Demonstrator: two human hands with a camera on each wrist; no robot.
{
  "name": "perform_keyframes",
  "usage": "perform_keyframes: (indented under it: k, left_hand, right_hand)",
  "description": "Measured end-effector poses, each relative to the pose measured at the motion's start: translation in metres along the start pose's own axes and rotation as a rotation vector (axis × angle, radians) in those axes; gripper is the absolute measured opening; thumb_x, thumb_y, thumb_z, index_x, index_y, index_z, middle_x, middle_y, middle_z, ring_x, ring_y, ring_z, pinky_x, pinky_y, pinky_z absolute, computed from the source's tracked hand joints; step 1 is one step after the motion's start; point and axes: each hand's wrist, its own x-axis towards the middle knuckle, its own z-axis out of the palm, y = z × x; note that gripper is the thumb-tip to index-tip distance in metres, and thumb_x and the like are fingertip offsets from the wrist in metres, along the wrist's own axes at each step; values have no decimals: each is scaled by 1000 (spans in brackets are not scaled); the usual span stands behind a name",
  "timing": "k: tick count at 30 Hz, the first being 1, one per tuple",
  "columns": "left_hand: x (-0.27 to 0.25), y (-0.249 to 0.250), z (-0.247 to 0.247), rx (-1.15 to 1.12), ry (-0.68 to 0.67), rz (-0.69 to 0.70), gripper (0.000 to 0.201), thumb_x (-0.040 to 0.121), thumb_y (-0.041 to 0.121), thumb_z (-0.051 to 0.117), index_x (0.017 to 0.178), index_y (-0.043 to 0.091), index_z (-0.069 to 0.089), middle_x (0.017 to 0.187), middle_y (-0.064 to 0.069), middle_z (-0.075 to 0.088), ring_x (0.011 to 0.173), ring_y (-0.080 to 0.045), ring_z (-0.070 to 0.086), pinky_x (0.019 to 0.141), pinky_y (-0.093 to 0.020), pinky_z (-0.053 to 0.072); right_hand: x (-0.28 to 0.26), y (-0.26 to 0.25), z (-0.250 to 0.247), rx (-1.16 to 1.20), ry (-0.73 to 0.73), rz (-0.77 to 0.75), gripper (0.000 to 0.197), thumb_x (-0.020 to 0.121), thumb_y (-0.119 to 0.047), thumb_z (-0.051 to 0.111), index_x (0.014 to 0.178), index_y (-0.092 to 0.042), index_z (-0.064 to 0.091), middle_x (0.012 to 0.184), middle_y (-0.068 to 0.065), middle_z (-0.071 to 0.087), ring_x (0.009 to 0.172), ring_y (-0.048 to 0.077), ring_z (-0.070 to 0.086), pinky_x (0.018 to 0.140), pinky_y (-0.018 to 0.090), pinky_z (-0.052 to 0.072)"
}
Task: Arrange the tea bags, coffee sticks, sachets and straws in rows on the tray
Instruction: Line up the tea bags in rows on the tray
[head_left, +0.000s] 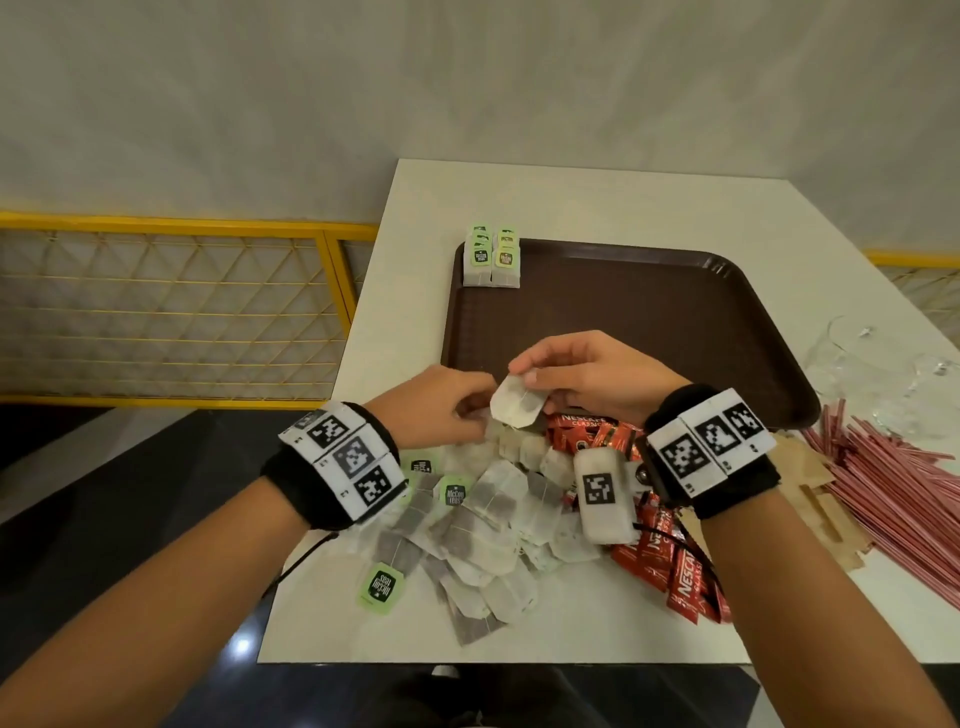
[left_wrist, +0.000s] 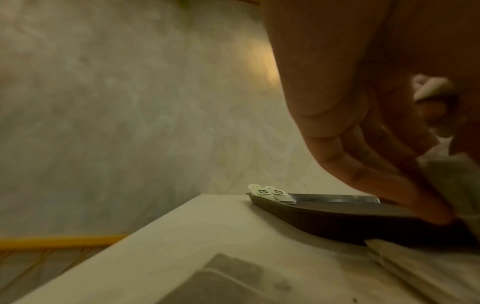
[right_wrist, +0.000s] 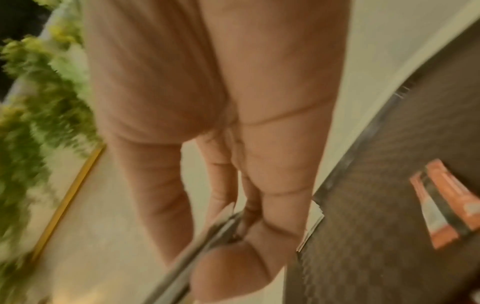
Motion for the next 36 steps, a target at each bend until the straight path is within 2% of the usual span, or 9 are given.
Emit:
perform_keyframes:
  k: [2, 5, 9, 14, 18, 21, 26, 33, 36]
  left_hand:
    - [-4, -3, -8, -214, 50, -96, 29, 83, 8, 62, 111, 16, 58, 85, 2, 61, 78, -16, 63, 75, -27, 53]
    - [-5, -2, -17, -556, 121, -215, 24, 88, -1, 56, 107, 13, 58, 84, -3, 57, 72, -16, 63, 66, -25, 57]
    - [-1, 0, -26, -936, 249, -311, 12, 90, -2, 53, 91, 9, 58, 91, -8, 59, 77, -15, 62, 64, -24, 58]
    - [5, -8, -33, -1166, 305, -368, 11, 92, 1, 51, 91, 9, 58, 99, -8, 63, 79, -17, 66, 73, -30, 58]
    - [15, -18, -39, -1149, 298, -389, 11, 92, 3, 52, 87, 11, 57, 94, -6, 65, 82, -17, 64, 75, -33, 57]
    - [31, -28, -48, -1076, 317, -443, 13, 92, 5, 54, 82, 13, 56, 86, -2, 65, 77, -14, 62, 73, -29, 55]
    - [70, -45, -61, -1069, 337, -517, 13, 90, 0, 54, 83, 10, 56, 86, -4, 63, 71, -14, 61, 59, -18, 55]
    - [131, -68, -74, -818, 303, -576, 7, 91, 1, 54, 94, 5, 59, 84, -7, 59, 70, -13, 57, 70, -25, 52]
    - [149, -77, -75, -660, 285, -583, 7, 90, 5, 57, 95, 10, 58, 81, -4, 57, 66, -9, 54, 59, -18, 45]
  right_hand:
    - [-2, -1, -4, 147, -63, 7, 27, 83, 14, 53, 101, -4, 60, 95, 9, 63, 79, 14, 62, 69, 18, 54]
    - [2, -3, -5, 161, -84, 10, 44, 77, 23, 52, 114, -2, 54, 103, 9, 60, 87, 14, 62, 79, 21, 54]
    - [12, -6, -1, 108, -56, 26, 54, 76, 27, 50, 126, 5, 45, 101, 9, 57, 87, 14, 59, 74, 18, 53]
    - [29, -8, -2, 206, -18, 12, 45, 79, 25, 49, 118, 2, 50, 94, 9, 58, 78, 11, 60, 66, 14, 52]
    - [48, -13, -3, 282, 41, 4, 12, 91, -1, 52, 101, -2, 58, 82, 8, 60, 62, 9, 60, 55, 16, 51]
    - [67, -17, -12, 280, 96, 60, 17, 95, -15, 50, 107, -5, 58, 86, 7, 65, 66, 12, 58, 53, 21, 48]
    - [103, -21, -32, 232, 240, 115, 29, 94, -8, 53, 122, 1, 56, 88, 4, 56, 63, 9, 42, 53, 22, 43]
    - [152, -14, -60, 93, 374, 243, 29, 93, -4, 52, 122, 1, 53, 82, 6, 58, 69, 15, 56, 65, 30, 50]
    - [168, -7, -66, 2, 418, 271, 33, 93, -7, 52, 125, 2, 53, 80, 5, 55, 75, 19, 57, 70, 31, 52]
